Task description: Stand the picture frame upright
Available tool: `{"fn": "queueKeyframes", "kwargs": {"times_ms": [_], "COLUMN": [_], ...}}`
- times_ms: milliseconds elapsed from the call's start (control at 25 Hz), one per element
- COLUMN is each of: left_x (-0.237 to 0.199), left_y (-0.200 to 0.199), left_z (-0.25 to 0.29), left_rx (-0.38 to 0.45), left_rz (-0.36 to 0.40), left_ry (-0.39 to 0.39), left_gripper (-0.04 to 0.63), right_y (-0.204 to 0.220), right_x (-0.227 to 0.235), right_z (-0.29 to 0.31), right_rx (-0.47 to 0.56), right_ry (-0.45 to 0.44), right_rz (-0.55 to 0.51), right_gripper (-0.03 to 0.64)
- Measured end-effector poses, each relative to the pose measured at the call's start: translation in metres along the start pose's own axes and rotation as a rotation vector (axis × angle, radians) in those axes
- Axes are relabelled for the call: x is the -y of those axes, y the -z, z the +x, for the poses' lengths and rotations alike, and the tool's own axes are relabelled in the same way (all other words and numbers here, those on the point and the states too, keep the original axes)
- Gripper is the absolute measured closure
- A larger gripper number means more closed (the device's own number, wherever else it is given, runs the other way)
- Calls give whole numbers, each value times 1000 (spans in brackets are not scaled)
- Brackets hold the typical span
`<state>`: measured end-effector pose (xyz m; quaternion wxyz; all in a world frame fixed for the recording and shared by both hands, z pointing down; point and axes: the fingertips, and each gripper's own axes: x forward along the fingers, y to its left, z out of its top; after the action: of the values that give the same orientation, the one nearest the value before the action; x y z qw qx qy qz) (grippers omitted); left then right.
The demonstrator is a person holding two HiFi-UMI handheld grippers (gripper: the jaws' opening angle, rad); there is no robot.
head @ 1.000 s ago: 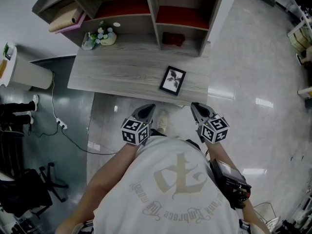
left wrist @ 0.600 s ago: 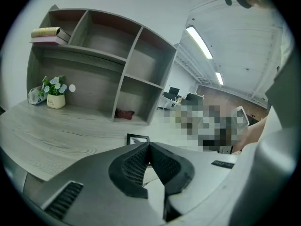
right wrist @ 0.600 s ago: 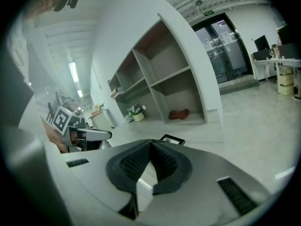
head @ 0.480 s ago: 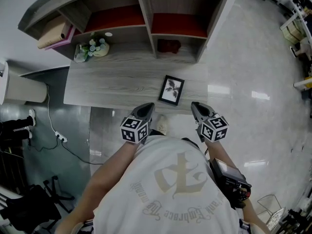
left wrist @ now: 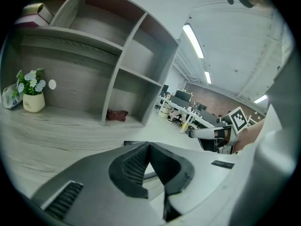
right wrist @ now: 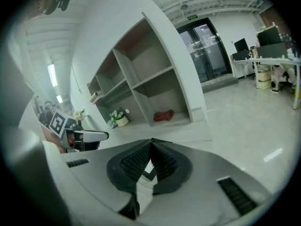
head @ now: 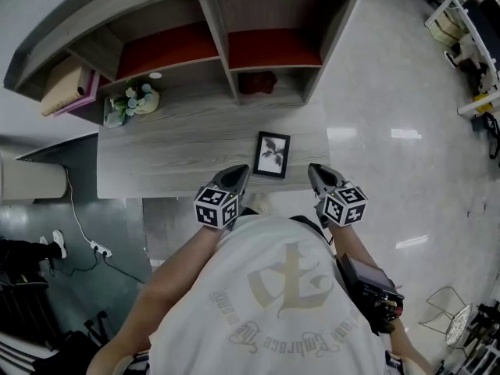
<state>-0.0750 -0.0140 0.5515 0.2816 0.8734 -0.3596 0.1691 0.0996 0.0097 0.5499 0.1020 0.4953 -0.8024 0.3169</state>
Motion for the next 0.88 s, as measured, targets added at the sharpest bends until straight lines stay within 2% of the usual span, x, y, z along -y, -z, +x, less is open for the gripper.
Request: {"fn": "queueKeyframes", "kwargs": {"times_ms": [280, 560, 880], "left_x": [-21, -15, -22], "left_y": [-9, -9, 5], "left_z": [13, 31, 43], "left_rx": [-20, -56, -127], "left_rz": [35, 73, 55], "left_ry": [57, 115, 101], "left_gripper": [591, 592, 591], "right_y": [-7, 0, 7], "right_x": [-1, 2, 2], "right_z": [17, 21, 42], "right_rx": [20, 2, -48], "right_ry": [56, 78, 43], "right_rz": [47, 97, 119], "right_gripper": [612, 612, 612]}}
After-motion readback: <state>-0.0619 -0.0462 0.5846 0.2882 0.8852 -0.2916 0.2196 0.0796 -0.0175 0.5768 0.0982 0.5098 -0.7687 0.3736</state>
